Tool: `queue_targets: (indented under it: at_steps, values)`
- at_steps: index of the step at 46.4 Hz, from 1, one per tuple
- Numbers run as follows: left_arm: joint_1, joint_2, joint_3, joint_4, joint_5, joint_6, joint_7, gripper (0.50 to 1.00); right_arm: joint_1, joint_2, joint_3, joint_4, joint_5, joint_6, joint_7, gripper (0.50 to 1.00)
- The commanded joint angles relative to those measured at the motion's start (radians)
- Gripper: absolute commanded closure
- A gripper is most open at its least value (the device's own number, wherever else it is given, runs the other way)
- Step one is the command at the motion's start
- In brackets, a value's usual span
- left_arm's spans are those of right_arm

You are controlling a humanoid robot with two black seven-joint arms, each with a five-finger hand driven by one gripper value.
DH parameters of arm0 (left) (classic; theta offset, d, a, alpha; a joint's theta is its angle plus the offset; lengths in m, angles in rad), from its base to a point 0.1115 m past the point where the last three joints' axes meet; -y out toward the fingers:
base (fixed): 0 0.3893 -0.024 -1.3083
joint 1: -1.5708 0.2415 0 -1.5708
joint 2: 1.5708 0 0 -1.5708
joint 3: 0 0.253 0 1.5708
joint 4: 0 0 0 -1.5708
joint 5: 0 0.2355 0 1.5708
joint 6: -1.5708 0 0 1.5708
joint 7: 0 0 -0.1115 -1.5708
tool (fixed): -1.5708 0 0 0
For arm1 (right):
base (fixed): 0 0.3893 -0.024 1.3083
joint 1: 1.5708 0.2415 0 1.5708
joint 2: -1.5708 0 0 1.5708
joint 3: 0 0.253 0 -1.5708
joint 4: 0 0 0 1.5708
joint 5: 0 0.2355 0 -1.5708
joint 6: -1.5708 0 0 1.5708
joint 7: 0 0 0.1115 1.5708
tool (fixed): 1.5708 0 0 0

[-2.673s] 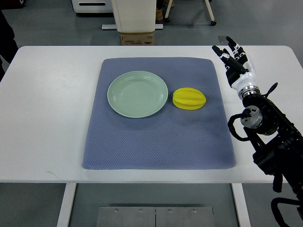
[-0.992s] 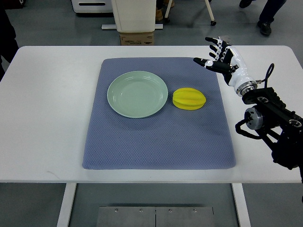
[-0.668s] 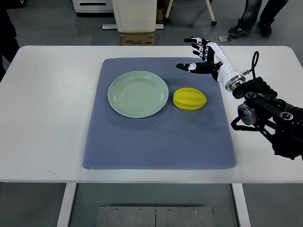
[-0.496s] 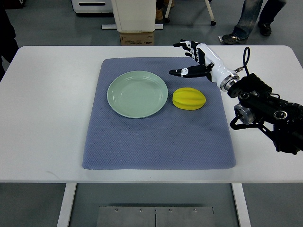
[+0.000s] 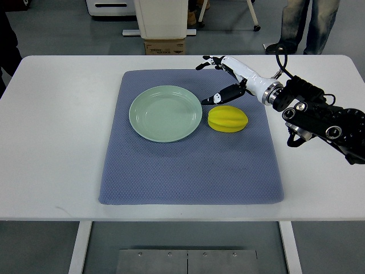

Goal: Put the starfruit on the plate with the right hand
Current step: 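Move the open right hand over the yellow starfruit, then lower the right hand and close its fingers around the starfruit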

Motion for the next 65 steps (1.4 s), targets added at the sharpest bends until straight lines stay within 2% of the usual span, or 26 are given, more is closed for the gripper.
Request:
queue_targets:
  at_steps: [1,21,42,65]
  values:
    - [0.0,0.0,0.0,0.0,0.0,0.0,0.0,0.5,0.012,-0.011,-0.031,-0.001,-0.025,0.0,-0.018,0.505]
    - [0.0,0.0,0.0,0.0,0.0,0.0,0.0,0.5,0.062,-0.064,-0.155,0.007,-0.076,0.003,-0.039,0.502]
    - [0.0,0.0,0.0,0.0,0.0,0.0,0.001,0.5,0.073,-0.111,-0.207,0.099,-0.085,0.011,-0.05,0.502]
    - [0.0,0.0,0.0,0.0,0.0,0.0,0.0,0.5,0.059,-0.102,-0.221,0.102,-0.091,0.009,-0.061,0.505]
